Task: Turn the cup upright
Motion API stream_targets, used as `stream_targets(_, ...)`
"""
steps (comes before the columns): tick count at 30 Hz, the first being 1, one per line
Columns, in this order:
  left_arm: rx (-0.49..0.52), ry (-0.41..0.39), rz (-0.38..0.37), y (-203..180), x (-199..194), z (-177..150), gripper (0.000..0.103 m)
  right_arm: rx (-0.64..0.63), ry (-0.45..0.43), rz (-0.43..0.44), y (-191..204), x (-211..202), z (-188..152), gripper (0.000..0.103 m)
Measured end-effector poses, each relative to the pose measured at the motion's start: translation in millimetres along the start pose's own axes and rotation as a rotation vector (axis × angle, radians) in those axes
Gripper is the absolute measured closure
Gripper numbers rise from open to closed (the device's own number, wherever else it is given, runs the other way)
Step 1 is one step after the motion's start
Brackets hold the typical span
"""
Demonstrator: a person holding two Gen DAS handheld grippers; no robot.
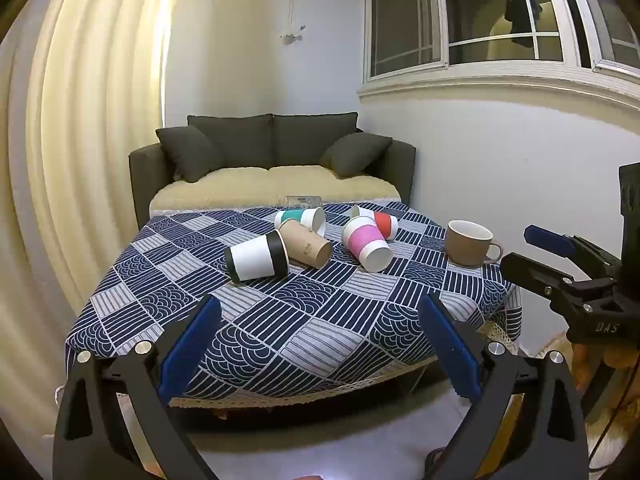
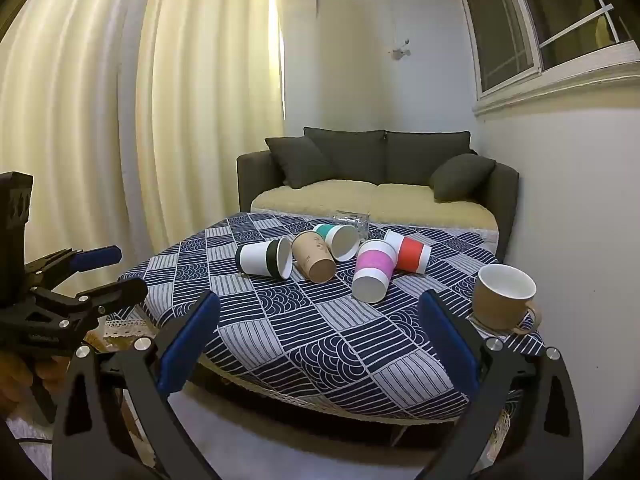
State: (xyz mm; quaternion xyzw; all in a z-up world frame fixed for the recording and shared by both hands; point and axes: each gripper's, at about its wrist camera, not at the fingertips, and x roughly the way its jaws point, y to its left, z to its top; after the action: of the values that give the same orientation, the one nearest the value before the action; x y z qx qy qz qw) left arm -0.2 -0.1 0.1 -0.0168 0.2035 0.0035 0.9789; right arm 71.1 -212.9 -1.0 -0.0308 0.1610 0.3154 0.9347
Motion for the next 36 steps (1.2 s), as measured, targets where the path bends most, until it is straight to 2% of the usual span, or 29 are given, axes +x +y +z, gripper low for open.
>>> stream_targets(36,-0.006,0.009,-0.001,-2.7,0.7,0.3,0.007,0.000,0.019,-0.004,-0.9,2.6,-2.0,0.005)
